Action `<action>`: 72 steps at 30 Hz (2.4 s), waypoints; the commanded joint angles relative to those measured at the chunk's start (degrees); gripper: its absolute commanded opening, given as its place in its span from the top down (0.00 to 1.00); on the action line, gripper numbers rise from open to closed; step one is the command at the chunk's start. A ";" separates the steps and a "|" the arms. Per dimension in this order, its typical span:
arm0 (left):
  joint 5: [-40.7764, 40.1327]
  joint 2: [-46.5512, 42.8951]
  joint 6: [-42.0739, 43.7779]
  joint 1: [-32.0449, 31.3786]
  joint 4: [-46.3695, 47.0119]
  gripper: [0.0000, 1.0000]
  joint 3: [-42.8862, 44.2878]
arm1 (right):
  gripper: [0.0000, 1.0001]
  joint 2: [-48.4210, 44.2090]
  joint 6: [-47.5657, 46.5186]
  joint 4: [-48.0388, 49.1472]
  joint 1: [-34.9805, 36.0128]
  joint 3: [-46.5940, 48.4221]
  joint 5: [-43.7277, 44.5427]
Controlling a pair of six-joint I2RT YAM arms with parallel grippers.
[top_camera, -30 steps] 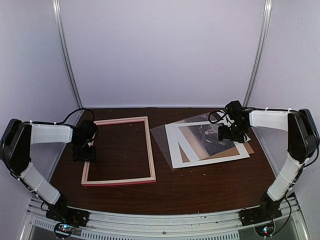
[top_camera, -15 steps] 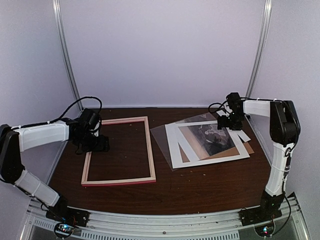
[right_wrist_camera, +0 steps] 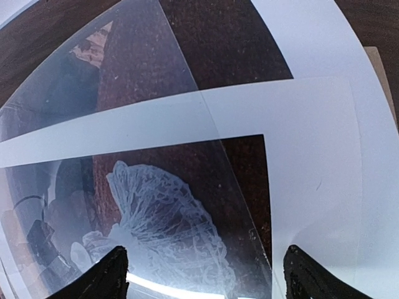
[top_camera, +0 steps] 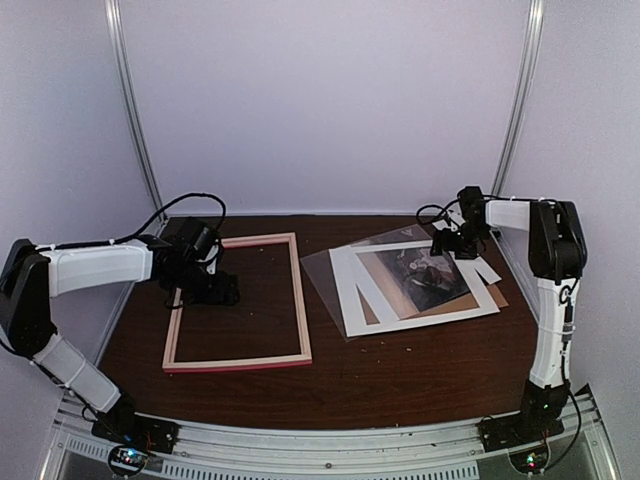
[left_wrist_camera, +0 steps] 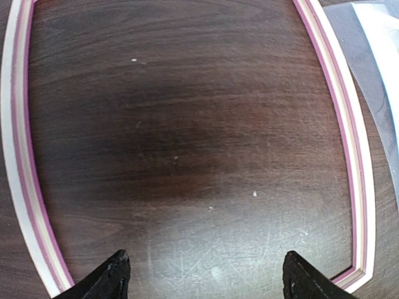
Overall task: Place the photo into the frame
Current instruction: Pick up the glass panel from the mat board.
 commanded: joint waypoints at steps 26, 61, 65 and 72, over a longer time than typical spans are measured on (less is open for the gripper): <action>1.37 15.92 1.03 -14.97 4.73 0.15 15.22 | 0.50 -30.25 13.14 17.18 -0.04 -45.30 -20.34; 4.47 35.77 -2.15 -19.11 1.25 0.22 34.33 | 0.31 -31.10 11.25 11.77 -0.18 -40.15 -16.80; -0.12 36.31 -3.82 -19.02 -0.49 0.21 34.06 | 0.28 -31.36 10.33 10.38 0.44 -39.09 -15.35; -4.09 35.68 -6.07 -19.04 -1.85 0.20 32.64 | 0.27 -29.19 8.95 8.84 1.85 -36.43 -13.11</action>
